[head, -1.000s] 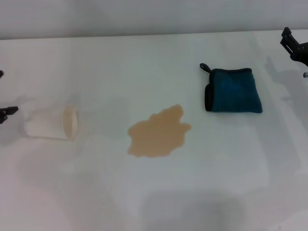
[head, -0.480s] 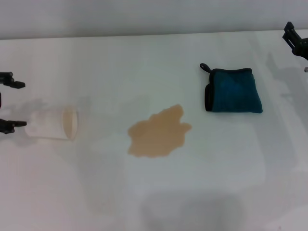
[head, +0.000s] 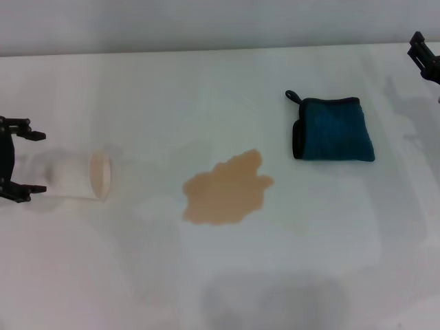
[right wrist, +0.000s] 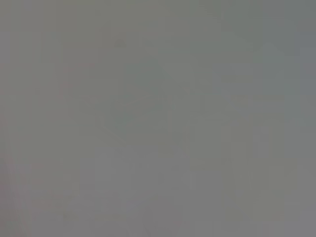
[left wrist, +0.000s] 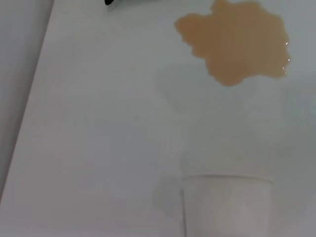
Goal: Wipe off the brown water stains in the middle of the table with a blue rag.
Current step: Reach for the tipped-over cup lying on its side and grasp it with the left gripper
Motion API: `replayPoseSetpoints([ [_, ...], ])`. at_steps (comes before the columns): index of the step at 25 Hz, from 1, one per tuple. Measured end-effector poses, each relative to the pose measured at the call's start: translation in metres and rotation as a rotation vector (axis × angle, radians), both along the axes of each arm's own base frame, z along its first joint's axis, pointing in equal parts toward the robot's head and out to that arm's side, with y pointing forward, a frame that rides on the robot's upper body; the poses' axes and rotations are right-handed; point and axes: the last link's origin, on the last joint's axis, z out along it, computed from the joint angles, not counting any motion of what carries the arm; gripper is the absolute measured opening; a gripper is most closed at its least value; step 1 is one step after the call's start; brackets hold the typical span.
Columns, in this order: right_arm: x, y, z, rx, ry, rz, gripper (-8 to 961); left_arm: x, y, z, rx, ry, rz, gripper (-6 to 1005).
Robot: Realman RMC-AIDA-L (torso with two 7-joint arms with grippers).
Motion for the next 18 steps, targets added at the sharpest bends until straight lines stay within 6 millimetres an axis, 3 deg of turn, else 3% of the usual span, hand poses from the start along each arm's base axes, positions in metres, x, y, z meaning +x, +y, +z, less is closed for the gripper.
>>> replayPoseSetpoints([
  [18, -0.001, -0.001, -0.001, -0.009, -0.004, 0.01, 856, -0.018, 0.001, -0.035, 0.018, -0.001, 0.003, 887],
])
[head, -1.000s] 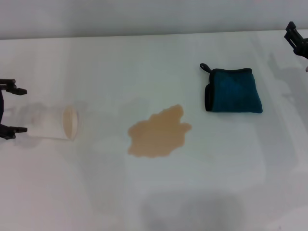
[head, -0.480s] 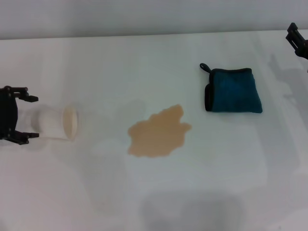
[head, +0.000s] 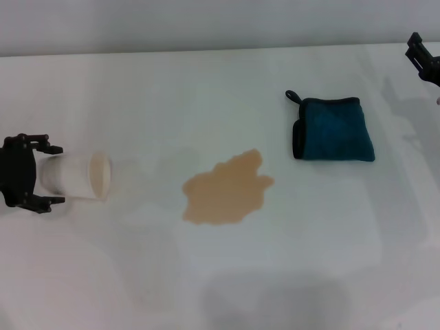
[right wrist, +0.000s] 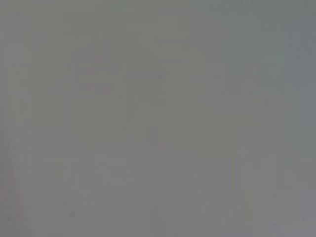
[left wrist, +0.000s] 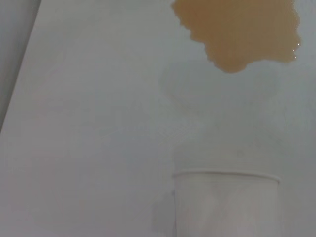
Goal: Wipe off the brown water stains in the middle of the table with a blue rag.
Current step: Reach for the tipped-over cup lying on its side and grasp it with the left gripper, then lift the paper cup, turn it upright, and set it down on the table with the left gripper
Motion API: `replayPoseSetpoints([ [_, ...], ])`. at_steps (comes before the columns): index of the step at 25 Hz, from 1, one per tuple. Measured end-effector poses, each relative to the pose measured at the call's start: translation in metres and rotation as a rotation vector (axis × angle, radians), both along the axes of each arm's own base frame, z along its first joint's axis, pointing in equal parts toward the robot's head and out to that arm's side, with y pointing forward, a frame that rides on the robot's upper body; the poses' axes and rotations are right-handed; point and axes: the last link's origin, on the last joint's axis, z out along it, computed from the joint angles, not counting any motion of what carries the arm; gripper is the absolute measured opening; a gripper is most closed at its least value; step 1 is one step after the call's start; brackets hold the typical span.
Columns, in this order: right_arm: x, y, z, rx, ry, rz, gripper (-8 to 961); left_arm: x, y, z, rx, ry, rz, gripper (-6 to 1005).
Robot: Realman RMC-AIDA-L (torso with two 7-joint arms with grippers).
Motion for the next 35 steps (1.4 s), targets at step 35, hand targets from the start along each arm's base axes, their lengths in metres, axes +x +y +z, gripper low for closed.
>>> replayPoseSetpoints([
  [35, 0.003, -0.003, 0.002, 0.006, -0.005, -0.008, 856, 0.006, -0.016, 0.005, 0.334, -0.692, 0.12, 666],
])
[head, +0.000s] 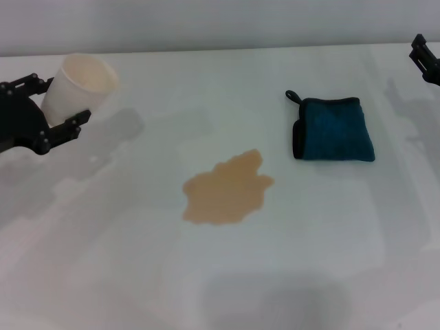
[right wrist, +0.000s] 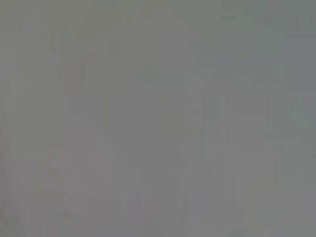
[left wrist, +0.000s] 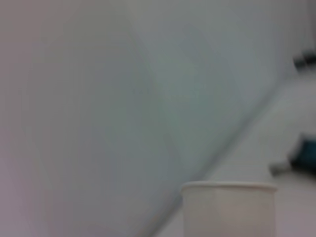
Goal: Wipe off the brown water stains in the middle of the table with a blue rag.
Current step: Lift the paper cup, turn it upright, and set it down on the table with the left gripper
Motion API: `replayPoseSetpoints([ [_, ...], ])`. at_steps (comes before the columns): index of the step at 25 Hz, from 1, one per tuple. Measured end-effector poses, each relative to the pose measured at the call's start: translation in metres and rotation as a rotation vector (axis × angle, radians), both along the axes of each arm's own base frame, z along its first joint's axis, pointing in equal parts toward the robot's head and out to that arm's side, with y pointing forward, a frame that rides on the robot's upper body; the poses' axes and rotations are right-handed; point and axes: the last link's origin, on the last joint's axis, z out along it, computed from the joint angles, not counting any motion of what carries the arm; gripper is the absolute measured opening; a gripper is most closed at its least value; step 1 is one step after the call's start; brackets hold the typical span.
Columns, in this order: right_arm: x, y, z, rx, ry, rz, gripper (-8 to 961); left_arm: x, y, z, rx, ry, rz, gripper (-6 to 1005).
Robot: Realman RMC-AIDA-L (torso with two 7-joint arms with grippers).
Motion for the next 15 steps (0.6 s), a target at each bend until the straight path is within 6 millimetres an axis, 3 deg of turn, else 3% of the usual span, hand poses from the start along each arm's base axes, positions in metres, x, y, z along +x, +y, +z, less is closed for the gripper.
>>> replayPoseSetpoints([
  [5, -0.001, 0.001, 0.001, 0.001, -0.006, 0.005, 856, -0.013, -0.018, -0.02, 0.072, -0.25, 0.077, 666],
  [15, -0.004, 0.004, 0.002, 0.004, -0.013, 0.021, 855, -0.038, -0.035, -0.058, 0.239, -0.477, 0.337, 667],
])
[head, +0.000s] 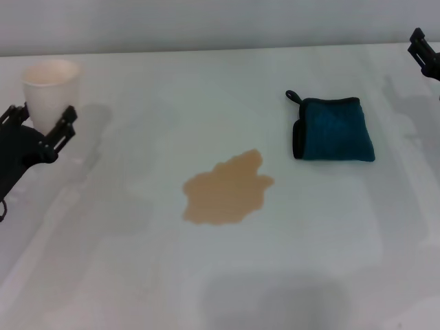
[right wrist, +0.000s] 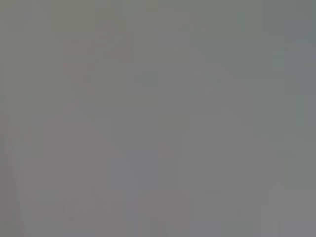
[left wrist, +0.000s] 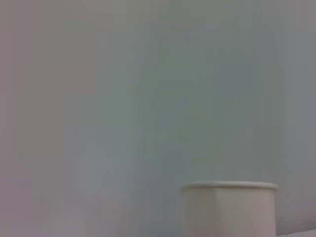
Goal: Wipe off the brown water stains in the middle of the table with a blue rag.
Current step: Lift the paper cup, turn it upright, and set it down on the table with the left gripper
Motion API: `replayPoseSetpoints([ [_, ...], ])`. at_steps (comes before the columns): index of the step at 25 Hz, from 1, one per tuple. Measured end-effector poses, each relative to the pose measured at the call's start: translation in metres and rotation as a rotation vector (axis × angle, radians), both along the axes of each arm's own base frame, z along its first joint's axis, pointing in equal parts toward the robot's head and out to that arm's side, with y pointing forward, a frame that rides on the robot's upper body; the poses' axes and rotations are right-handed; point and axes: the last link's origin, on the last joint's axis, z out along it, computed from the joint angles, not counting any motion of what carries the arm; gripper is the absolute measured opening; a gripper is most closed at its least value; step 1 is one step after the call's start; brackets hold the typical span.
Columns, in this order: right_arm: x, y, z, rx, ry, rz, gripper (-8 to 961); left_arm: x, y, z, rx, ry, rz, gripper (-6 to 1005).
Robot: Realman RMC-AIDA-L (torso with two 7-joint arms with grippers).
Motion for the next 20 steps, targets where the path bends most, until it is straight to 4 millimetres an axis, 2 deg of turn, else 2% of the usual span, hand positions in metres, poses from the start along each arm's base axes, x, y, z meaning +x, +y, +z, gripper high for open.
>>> replayPoseSetpoints([
  [2, 0.0, 0.0, 0.001, 0.003, 0.001, 0.002, 855, -0.003, 0.002, -0.006, 0.006, -0.031, 0.068, 667],
  [11, -0.002, 0.002, 0.001, 0.002, 0.001, 0.008, 855, -0.003, 0.01, -0.026, -0.06, -0.016, 0.163, 667],
  [20, -0.002, 0.002, 0.001, 0.001, 0.002, 0.009, 855, -0.004, 0.011, -0.032, -0.084, 0.008, 0.184, 668],
])
